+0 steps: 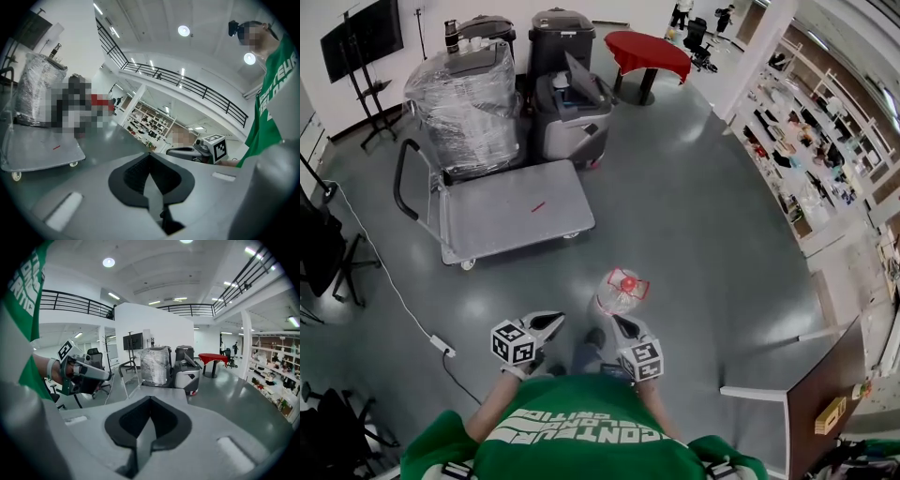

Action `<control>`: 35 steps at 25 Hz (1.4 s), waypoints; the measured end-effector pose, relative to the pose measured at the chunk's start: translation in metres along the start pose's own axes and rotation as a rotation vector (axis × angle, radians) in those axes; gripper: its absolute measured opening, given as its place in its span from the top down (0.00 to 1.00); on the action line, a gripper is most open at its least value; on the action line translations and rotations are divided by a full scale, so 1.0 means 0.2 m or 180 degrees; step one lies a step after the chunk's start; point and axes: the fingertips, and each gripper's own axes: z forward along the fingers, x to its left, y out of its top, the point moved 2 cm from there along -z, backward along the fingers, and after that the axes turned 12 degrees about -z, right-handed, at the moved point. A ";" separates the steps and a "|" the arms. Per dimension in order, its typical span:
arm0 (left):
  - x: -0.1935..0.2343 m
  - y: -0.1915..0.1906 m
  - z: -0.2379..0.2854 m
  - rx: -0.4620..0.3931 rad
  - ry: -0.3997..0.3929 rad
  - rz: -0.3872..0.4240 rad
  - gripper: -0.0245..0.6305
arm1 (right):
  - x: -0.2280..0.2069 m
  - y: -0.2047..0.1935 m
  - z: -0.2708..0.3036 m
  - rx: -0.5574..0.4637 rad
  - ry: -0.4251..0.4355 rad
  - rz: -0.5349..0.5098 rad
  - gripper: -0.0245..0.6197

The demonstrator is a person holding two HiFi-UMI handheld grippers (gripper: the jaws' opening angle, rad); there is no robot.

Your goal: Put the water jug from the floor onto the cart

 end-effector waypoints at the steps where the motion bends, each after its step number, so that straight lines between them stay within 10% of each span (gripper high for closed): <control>1: 0.01 0.03 0.03 -0.0005 0.0010 0.0016 0.94 | -0.04 0.01 0.03 -0.0017 0.0006 -0.0005 0.97; 13: 0.07 0.41 0.45 0.0013 -0.0031 0.0239 0.94 | -0.58 0.10 0.19 -0.0127 -0.0104 0.0035 0.97; 35: 0.10 0.42 1.00 0.0136 0.0130 0.0100 0.94 | -1.09 -0.12 0.30 0.0040 0.0151 0.0040 0.97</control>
